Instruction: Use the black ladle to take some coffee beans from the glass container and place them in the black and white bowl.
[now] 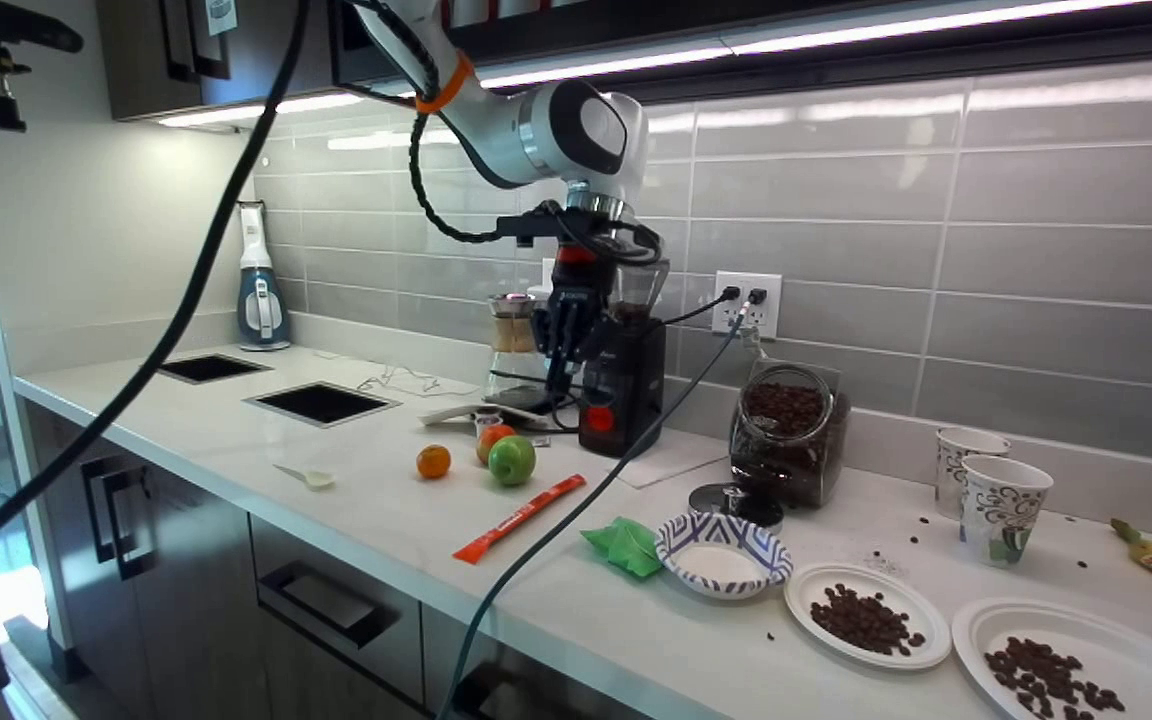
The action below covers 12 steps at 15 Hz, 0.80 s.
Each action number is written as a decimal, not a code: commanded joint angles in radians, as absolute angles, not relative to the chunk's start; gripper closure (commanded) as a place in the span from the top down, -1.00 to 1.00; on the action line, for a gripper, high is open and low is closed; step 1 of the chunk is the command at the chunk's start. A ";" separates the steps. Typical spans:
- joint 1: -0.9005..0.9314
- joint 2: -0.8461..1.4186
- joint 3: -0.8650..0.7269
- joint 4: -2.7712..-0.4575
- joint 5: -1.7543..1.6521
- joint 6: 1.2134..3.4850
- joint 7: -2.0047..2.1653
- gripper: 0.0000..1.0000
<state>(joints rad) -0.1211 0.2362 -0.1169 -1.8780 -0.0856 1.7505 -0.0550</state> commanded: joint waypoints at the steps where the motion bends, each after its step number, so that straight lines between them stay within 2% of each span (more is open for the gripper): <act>1: -0.136 0.092 -0.145 -2.002 -0.123 1.817 0.008 -0.96; 6: -0.197 0.013 -0.211 -2.009 -0.095 1.946 0.071 -0.96; 7: -0.179 0.043 -0.194 -1.974 -0.115 1.886 0.046 -0.96; 8: -0.189 0.033 -0.202 -1.973 -0.114 1.892 0.040 -0.82; 12: -0.184 0.039 -0.192 -1.973 -0.114 1.892 0.038 -0.82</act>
<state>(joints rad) -0.1814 0.0386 -0.1938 -1.9750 -0.1141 1.8944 0.0385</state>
